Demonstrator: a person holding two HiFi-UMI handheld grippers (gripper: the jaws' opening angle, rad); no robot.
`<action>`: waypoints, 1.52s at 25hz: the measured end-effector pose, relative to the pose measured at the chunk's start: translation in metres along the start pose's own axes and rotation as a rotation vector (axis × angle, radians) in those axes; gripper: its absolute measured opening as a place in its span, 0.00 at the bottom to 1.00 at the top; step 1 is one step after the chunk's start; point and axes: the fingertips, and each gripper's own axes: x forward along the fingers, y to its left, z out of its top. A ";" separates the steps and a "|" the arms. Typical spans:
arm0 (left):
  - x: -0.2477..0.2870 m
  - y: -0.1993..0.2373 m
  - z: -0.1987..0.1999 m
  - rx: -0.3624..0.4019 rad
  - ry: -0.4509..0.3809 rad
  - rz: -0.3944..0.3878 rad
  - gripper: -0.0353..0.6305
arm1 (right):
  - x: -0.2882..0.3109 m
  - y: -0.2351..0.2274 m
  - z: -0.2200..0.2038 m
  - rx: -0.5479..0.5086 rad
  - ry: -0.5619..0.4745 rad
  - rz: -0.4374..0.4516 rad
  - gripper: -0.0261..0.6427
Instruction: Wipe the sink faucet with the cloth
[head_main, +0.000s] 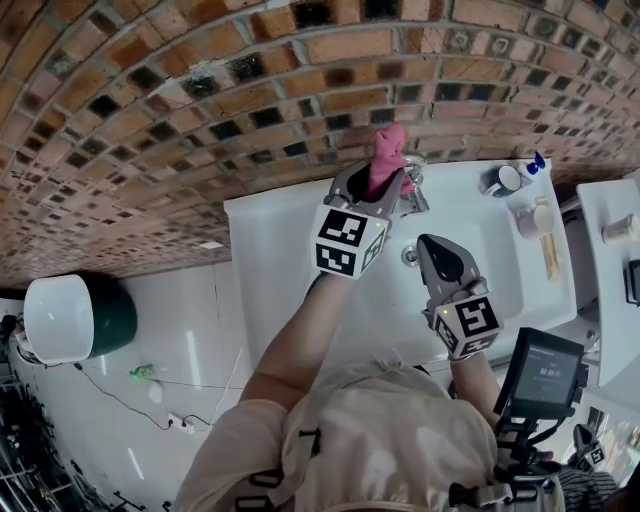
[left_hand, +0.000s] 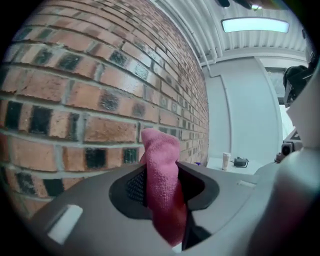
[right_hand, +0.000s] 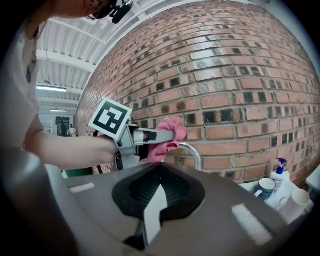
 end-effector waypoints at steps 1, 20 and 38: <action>0.008 -0.007 -0.003 0.005 0.016 -0.016 0.25 | -0.002 -0.002 0.000 -0.001 -0.002 -0.005 0.03; 0.090 -0.050 -0.123 -0.068 0.328 -0.185 0.24 | 0.001 -0.077 -0.015 0.003 0.053 -0.122 0.03; 0.088 -0.051 -0.090 -0.111 0.221 -0.164 0.24 | 0.007 -0.073 -0.025 0.030 0.065 -0.106 0.03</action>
